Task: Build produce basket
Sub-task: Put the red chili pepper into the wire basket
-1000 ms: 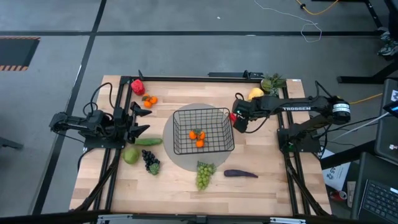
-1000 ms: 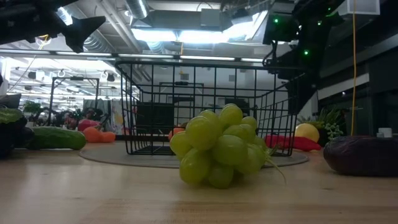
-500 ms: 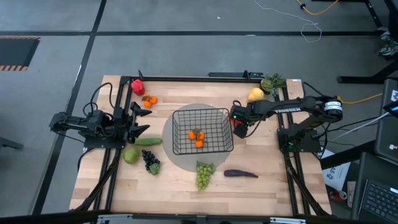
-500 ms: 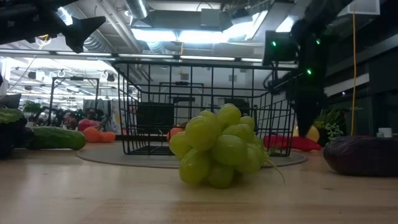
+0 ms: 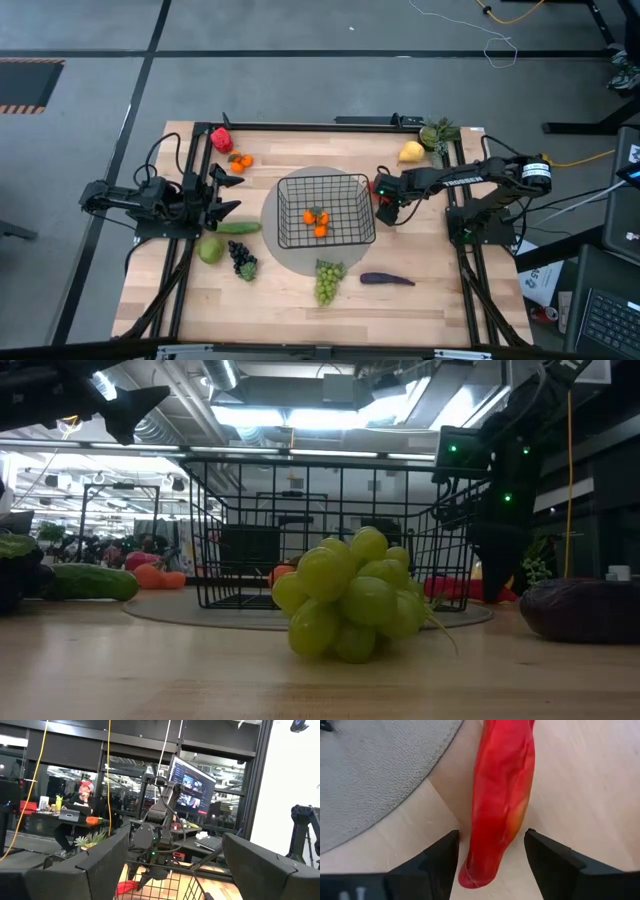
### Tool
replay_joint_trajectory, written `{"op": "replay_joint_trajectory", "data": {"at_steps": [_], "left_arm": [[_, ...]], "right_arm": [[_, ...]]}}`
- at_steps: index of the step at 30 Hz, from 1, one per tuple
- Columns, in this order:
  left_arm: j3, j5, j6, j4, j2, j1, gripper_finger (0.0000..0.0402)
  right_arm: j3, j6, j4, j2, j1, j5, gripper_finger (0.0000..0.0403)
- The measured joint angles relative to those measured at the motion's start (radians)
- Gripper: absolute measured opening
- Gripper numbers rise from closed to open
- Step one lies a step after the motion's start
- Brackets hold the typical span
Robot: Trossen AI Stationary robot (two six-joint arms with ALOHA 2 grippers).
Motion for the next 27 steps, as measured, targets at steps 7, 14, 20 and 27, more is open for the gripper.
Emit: {"op": "replay_joint_trajectory", "data": {"at_steps": [7,14,20,27], "left_arm": [[0.0,-0.051,-0.006,0.016,0.0,0.0,0.0315],[0.0,-0.076,0.041,0.068,0.0,0.0,0.0315],[0.0,-0.075,0.046,0.065,0.0,0.0,0.0315],[0.0,-0.074,-0.055,0.087,0.0,0.0,0.0315]], "right_arm": [[0.0,0.196,-0.004,0.0,0.0,0.03,0.0199],[0.0,0.166,-0.068,0.0,-0.029,0.147,0.0172],[0.0,0.191,-0.115,0.0,-0.03,0.249,0.0073],[0.021,0.289,-0.289,-0.021,-0.029,0.262,0.0008]]}}
